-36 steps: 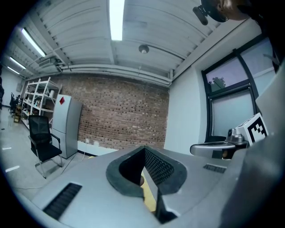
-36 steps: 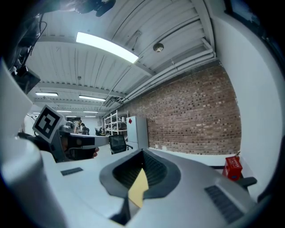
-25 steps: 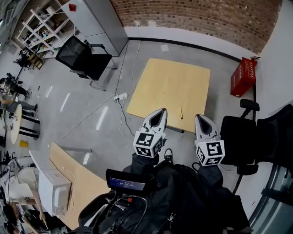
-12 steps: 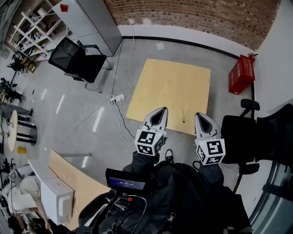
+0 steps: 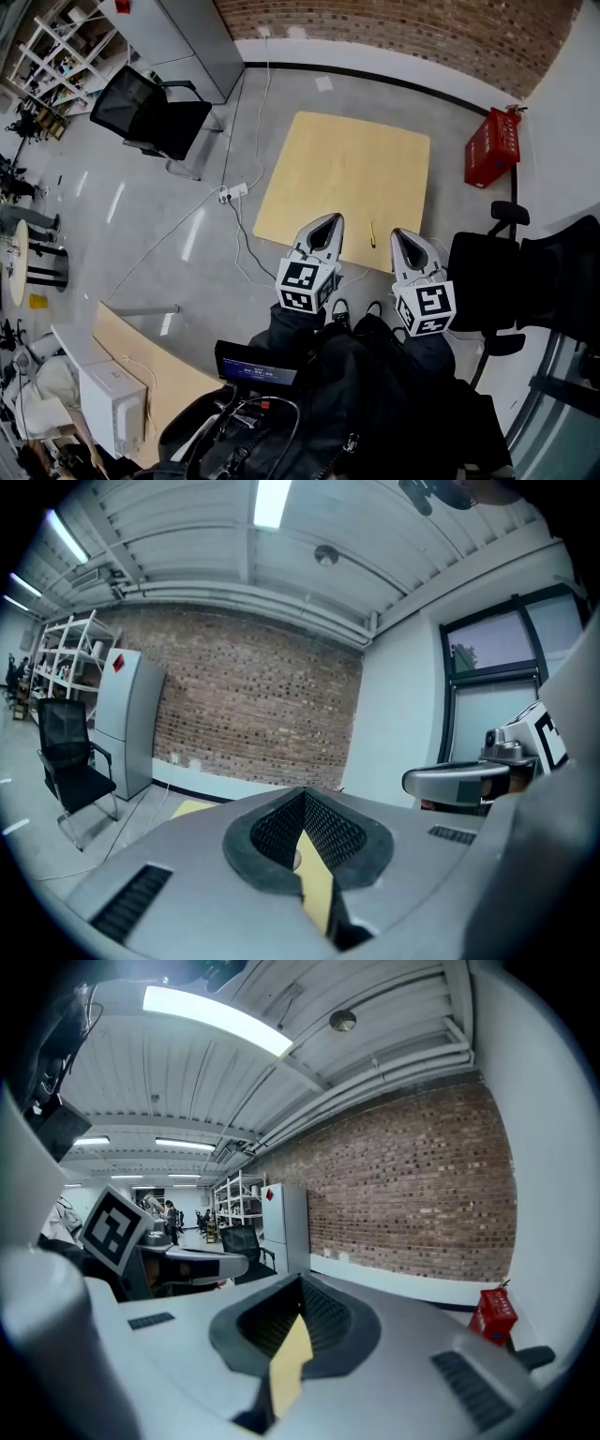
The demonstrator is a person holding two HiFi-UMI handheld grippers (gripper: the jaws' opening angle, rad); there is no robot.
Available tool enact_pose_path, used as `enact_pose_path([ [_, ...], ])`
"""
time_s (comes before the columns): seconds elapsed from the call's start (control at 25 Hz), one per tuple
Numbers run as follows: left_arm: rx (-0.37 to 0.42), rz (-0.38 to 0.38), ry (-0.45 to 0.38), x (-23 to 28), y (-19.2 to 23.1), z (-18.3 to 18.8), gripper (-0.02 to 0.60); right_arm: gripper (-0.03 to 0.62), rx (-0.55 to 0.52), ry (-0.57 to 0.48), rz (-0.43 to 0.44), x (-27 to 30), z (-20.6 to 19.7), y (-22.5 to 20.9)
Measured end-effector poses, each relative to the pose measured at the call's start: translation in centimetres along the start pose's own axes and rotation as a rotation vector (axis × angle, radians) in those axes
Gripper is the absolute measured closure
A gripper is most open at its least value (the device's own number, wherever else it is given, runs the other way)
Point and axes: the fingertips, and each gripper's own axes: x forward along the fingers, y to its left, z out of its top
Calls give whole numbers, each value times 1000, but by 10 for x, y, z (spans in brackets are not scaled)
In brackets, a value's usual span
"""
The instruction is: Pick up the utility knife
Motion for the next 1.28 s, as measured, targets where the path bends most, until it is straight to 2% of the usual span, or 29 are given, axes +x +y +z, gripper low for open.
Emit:
enact_pose_path([
  [0.48,26,68,14,23,-6,4,583,589,-4,-16,88,15,11,-15],
  [0.84,-4,77,93,42,-6,-27,583,589,36,55,81,27,-15,-33],
  [1.28,-49,84,218,49,2,-93,583,589,99,181,89,46,-79,-28],
])
